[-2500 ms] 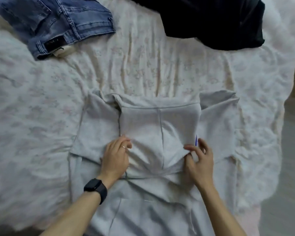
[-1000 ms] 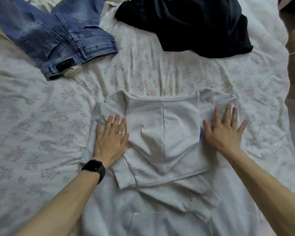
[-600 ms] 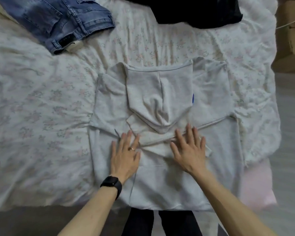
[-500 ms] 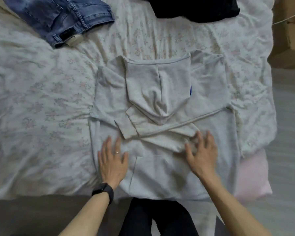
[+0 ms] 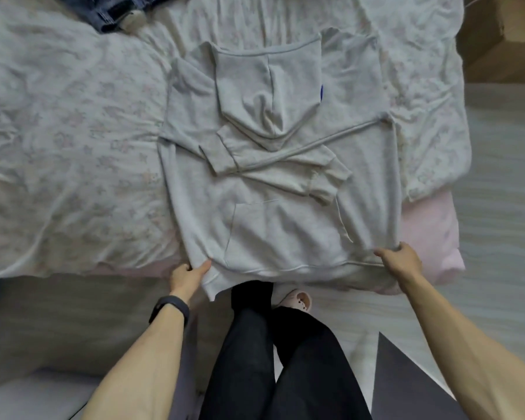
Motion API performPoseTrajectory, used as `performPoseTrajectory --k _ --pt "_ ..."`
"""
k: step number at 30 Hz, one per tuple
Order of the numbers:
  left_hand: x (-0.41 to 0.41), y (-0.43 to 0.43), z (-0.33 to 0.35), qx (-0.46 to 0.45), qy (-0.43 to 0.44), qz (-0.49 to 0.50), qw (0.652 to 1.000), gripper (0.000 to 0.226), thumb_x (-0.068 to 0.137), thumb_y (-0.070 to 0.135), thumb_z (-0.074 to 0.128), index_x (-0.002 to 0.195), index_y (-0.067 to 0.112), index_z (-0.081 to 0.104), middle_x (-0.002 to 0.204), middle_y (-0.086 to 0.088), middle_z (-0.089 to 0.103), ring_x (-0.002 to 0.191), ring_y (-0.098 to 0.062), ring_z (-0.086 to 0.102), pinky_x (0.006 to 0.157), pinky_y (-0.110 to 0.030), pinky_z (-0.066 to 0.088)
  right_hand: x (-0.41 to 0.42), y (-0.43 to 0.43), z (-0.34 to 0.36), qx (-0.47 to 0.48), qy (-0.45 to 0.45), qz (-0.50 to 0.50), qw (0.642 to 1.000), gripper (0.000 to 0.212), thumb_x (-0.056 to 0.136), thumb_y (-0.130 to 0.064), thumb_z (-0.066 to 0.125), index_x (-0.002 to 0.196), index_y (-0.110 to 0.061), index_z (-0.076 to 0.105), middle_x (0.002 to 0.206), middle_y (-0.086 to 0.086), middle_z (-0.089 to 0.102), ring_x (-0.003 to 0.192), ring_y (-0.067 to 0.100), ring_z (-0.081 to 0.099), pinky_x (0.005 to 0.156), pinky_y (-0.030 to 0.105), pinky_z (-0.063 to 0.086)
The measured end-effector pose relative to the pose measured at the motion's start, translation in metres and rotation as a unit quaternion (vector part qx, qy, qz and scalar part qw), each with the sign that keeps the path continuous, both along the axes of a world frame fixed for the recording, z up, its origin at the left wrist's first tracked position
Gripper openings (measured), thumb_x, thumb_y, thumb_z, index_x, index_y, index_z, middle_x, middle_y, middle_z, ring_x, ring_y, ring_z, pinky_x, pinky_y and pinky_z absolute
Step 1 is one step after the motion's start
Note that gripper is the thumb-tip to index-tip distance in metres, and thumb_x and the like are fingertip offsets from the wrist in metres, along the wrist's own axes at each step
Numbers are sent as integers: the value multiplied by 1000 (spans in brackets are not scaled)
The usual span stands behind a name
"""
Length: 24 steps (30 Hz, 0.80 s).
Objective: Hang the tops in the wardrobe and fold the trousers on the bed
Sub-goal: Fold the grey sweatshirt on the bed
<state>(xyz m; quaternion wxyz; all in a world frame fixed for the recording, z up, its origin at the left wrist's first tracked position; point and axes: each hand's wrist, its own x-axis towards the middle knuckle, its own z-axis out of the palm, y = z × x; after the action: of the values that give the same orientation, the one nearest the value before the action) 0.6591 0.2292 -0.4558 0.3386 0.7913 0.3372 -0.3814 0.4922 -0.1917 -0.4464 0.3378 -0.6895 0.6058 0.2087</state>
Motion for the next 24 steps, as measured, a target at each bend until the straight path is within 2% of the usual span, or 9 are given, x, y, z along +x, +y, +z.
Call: performPoseTrajectory --k 5,8,10,12,15,19,21,22,24 --pt "-20 13 56 -37 -8 -62 997 47 96 18 66 134 -5 51 130 -19 61 108 -31 61 88 -36 49 -31 6 39 12 -48 -11 999 33 96 -28 64 104 4 60 109 28 66 90 36 60 76 44 47" --pt "-26 9 94 -41 -54 -89 994 46 100 13 58 138 -8 41 136 -20 55 118 -34 56 92 -36 45 -41 14 75 -23 -122 -41 991 34 98 -25 61 113 5 60 113 26 65 93 31 57 77 38 44" --pt "-31 7 118 -35 -80 -69 994 45 103 17 54 137 -7 38 132 -18 53 114 -32 55 87 -32 42 -44 19 99 -40 -160 -45 985 37 99 -29 60 116 4 60 113 24 66 99 34 59 82 40 46" --pt "-36 9 134 -22 -117 -42 992 40 105 21 50 135 -4 42 126 -16 55 107 -31 55 84 -31 40 -46 21 118 -59 -168 -32 983 40 99 -36 58 115 1 62 110 21 67 104 39 60 90 46 49" --pt "-41 29 156 8 -175 -23 984 34 106 24 48 129 -3 50 118 -17 59 95 -27 52 79 -32 38 -57 11 144 -106 -176 -34 978 38 98 -39 58 105 -2 66 105 23 68 100 41 60 85 43 44" --pt "-39 71 169 50 -199 -37 978 36 102 27 58 122 -4 58 123 -23 63 111 -38 58 87 -37 41 -71 -6 165 -106 -181 -74 975 33 91 -40 68 95 -7 68 102 24 71 86 34 62 80 41 48" --pt "-45 78 170 60 -195 -15 979 39 99 28 63 122 -3 59 126 -23 62 116 -39 58 88 -37 41 -79 -1 165 -96 -164 -106 976 36 86 -38 73 100 -6 66 102 24 71 90 40 67 85 49 54" --pt "-51 78 169 59 -190 -3 980 40 98 27 65 123 -3 60 128 -23 62 117 -39 57 89 -37 41 -84 7 166 -87 -163 -137 973 34 85 -36 75 99 -7 62 101 23 69 89 41 67 84 51 56" --pt "-62 75 168 44 -179 38 982 40 97 25 67 124 -3 60 129 -23 61 113 -38 58 92 -40 44 -94 22 166 -63 -170 -206 962 30 86 -30 77 87 -9 56 89 21 64 70 35 63 65 44 56"
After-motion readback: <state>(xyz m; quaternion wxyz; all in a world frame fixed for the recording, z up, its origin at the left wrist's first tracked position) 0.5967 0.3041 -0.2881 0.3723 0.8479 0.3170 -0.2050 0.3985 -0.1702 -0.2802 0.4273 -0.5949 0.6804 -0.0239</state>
